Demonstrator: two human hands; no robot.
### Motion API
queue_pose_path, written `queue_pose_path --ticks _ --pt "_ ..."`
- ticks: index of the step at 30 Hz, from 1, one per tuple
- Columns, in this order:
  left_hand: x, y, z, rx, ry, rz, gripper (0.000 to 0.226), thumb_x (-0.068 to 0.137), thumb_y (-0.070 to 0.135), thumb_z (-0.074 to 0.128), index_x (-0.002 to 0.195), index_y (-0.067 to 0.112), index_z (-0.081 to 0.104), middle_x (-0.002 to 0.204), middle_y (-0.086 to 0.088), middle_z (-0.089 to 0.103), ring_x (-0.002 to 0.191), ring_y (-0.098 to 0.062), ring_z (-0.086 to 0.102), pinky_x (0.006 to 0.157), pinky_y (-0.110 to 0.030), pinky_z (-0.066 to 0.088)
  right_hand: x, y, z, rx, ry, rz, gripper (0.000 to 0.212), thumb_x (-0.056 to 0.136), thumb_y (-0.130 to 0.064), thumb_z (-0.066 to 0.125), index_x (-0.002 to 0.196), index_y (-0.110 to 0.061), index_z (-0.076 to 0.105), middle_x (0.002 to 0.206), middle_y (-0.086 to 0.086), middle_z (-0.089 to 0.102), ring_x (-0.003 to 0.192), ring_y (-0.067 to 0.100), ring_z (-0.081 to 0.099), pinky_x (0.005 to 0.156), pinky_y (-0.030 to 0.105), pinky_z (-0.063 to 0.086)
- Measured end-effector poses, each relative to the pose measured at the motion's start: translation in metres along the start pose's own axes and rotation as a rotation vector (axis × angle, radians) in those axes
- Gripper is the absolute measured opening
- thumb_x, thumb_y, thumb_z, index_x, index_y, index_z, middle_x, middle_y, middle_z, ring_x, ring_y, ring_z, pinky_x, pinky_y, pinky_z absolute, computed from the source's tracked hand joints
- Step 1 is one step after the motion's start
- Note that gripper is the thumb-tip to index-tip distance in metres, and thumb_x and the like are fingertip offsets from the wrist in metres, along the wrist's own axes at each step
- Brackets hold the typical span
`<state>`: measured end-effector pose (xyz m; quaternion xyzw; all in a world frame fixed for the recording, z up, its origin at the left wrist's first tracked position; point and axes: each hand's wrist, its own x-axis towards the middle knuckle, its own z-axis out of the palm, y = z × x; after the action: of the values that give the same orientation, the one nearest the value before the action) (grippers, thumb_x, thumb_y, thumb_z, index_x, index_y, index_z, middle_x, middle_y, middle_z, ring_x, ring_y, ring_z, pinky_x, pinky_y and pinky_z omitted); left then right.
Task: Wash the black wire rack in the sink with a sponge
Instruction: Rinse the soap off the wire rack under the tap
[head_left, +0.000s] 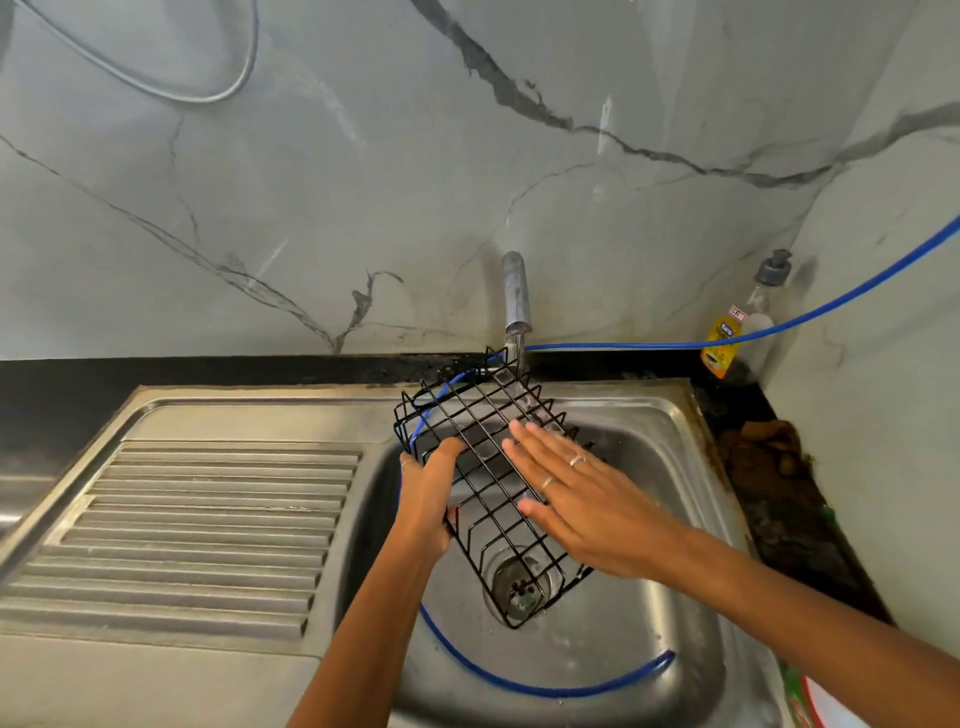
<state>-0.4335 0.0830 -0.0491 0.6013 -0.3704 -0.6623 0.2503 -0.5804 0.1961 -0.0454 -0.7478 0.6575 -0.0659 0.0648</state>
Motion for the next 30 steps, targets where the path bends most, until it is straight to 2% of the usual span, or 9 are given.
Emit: queue_pose_path --ticks 4,8,12,14,16,19,21,24,30 --pt "0.000 0.005 -0.001 0.033 -0.018 0.038 0.081 0.081 0.042 0.063 0.150 0.025 0.024 0.145 -0.015 0.045 0.115 -0.028 0.055 0.062 -0.027 0.047 0.012 0.001 -0.002 0.026 0.029 0.041 0.057 0.099 -0.049 0.008 0.148 -0.030 -0.013 0.154 -0.012 -0.023 0.140 0.000 -0.024 0.117 0.028 -0.014" --pt "0.005 0.007 0.005 0.079 -0.030 0.115 0.082 0.083 0.038 0.062 0.151 0.022 0.018 0.133 -0.007 0.054 0.116 -0.025 0.053 0.078 -0.037 0.049 0.071 0.008 -0.014 0.037 0.119 0.144 0.053 0.099 -0.053 0.010 0.147 -0.040 -0.008 0.156 -0.013 -0.014 0.144 0.009 -0.015 0.117 0.046 -0.010" --pt "0.000 0.007 0.011 0.103 -0.078 0.078 0.075 0.088 0.034 0.058 0.151 0.018 0.021 0.119 0.001 0.057 0.123 -0.023 0.048 0.077 -0.032 0.046 0.120 0.016 -0.031 0.031 0.183 0.214 0.049 0.100 -0.052 0.018 0.144 -0.037 0.033 0.157 -0.002 0.022 0.145 0.021 0.019 0.114 0.054 0.013" --pt "-0.003 0.005 0.014 0.110 -0.099 0.071 0.074 0.086 0.032 0.058 0.151 0.019 0.024 0.127 0.000 0.056 0.112 -0.017 0.051 0.070 -0.028 0.045 0.131 0.017 -0.038 0.023 0.268 0.286 0.049 0.100 -0.049 0.024 0.123 -0.024 0.059 0.132 0.009 0.054 0.121 0.028 0.051 0.099 0.048 0.036" --pt "-0.005 0.003 0.018 0.107 -0.108 0.052 0.075 0.083 0.033 0.060 0.149 0.024 0.027 0.135 -0.002 0.053 0.115 -0.018 0.049 0.073 -0.030 0.045 0.137 0.021 -0.042 0.049 0.315 0.372 0.055 0.100 -0.047 0.026 0.098 -0.009 0.066 0.096 0.015 0.060 0.087 0.028 0.060 0.077 0.038 0.046" --pt "-0.009 0.002 0.023 0.084 -0.070 0.020 0.078 0.080 0.041 0.064 0.148 0.030 0.029 0.143 -0.006 0.043 0.126 -0.025 0.046 0.083 -0.034 0.047 0.143 0.027 -0.042 0.082 0.267 0.433 0.053 0.100 -0.045 0.025 0.085 -0.007 0.059 0.085 0.015 0.059 0.075 0.026 0.057 0.073 0.036 0.049" --pt "-0.012 0.003 0.026 0.059 -0.035 0.014 0.081 0.079 0.043 0.066 0.148 0.028 0.027 0.144 -0.007 0.040 0.124 -0.025 0.045 0.079 -0.034 0.047 0.143 0.030 -0.038 0.041 0.243 0.354 0.052 0.101 -0.041 0.024 0.095 -0.009 0.063 0.105 0.018 0.064 0.096 0.030 0.061 0.089 0.042 0.045" --pt "-0.013 0.002 0.026 0.001 -0.021 -0.024 0.086 0.079 0.046 0.066 0.149 0.021 0.024 0.144 -0.009 0.038 0.125 -0.027 0.044 0.075 -0.033 0.044 0.120 0.019 -0.028 0.035 0.091 0.210 0.051 0.102 -0.044 0.016 0.148 -0.025 0.029 0.157 0.008 0.019 0.145 0.026 0.016 0.117 0.047 0.009" --pt "-0.006 -0.003 0.016 -0.013 -0.030 0.002 0.081 0.081 0.041 0.067 0.148 0.017 0.029 0.144 -0.009 0.040 0.116 -0.024 0.046 0.075 -0.034 0.051 0.008 -0.002 -0.002 0.017 0.025 0.042 0.052 0.099 -0.050 0.009 0.147 -0.041 -0.009 0.154 -0.015 -0.020 0.142 0.006 -0.023 0.116 0.036 -0.016"
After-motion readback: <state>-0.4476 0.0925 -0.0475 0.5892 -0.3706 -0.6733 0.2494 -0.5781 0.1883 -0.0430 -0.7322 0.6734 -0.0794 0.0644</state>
